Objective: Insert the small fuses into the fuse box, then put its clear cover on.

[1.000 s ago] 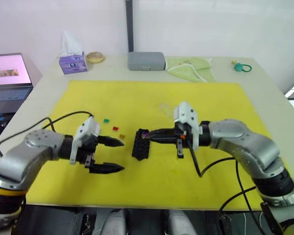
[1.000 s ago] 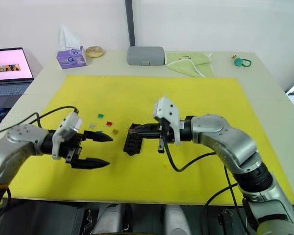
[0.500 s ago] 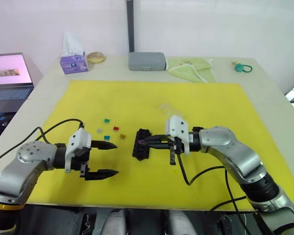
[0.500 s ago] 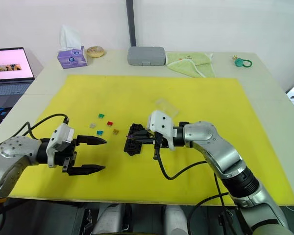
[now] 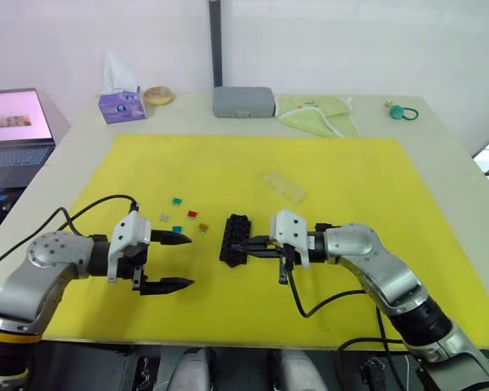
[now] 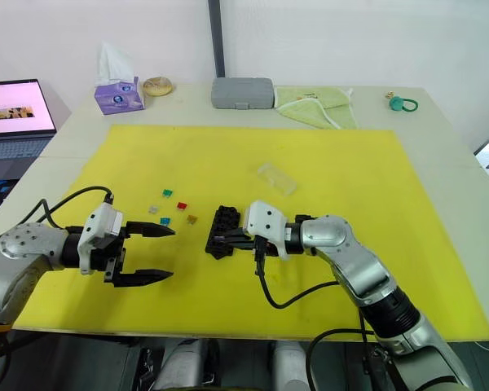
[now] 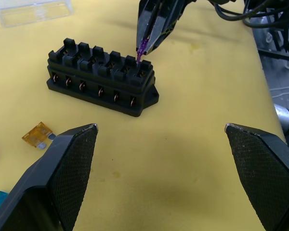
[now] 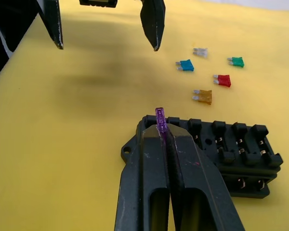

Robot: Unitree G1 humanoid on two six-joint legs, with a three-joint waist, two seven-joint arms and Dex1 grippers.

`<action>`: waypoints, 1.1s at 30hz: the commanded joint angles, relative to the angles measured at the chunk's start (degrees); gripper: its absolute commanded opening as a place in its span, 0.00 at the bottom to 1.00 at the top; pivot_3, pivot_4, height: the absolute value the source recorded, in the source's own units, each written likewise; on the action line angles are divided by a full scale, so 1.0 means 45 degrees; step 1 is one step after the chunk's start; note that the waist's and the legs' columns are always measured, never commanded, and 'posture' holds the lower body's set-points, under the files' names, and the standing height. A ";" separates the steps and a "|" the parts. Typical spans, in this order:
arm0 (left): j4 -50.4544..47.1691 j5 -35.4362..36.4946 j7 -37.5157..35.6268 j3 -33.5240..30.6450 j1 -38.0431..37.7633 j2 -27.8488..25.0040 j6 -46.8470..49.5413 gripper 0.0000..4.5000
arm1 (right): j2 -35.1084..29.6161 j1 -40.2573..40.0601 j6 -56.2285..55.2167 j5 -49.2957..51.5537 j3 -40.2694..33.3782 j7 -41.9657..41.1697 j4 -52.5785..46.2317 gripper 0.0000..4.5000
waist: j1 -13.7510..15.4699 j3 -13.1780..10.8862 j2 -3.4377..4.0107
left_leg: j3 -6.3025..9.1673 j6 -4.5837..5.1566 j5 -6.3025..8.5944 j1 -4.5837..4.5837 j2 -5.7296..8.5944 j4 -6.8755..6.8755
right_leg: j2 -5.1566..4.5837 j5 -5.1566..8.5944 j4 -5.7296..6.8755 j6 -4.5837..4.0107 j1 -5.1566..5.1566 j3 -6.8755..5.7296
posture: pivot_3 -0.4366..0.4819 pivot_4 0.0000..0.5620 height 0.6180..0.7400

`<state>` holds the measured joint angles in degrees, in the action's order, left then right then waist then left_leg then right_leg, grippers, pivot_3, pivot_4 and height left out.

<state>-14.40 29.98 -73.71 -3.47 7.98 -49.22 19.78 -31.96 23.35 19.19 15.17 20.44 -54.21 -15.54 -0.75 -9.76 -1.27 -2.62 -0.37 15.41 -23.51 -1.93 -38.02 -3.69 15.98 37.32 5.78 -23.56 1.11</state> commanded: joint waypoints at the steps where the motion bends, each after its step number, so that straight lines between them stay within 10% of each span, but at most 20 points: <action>1: -0.0367 0.0129 0.0030 0.0011 0.0138 0.0016 0.0013 0.99 | 0.0327 -0.0091 -0.0245 -0.0051 -0.0137 0.0098 -0.0206 0.00 | -0.0007 0.0000 0.0000 | -0.0001 0.0000 0.0000 0.0001 0.0000 0.0000 | 0.0000 0.0000 0.0000 0.0000 0.0000 0.0000 | 0.48 0.27 0.97; 33: -0.0196 -0.0133 0.0393 0.0437 0.0470 0.0180 -0.0026 0.99 | 0.0976 -0.0661 -0.0167 -0.0792 0.0095 0.0269 -0.0003 0.00 | -0.0006 0.0000 0.0000 | 0.0001 0.0000 0.0000 0.0008 0.0002 0.0000 | 0.0007 -0.0001 0.0004 0.0002 0.0007 -0.0003 | 0.48 0.27 0.97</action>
<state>-14.41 29.26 -72.06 -1.16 9.31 -48.33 19.79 -28.15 20.89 18.89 11.86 20.49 -53.12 -15.42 -0.78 -9.76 -1.27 -2.61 -0.37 15.41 -23.47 -1.92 -38.02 -3.66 15.98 37.34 5.79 -23.53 1.10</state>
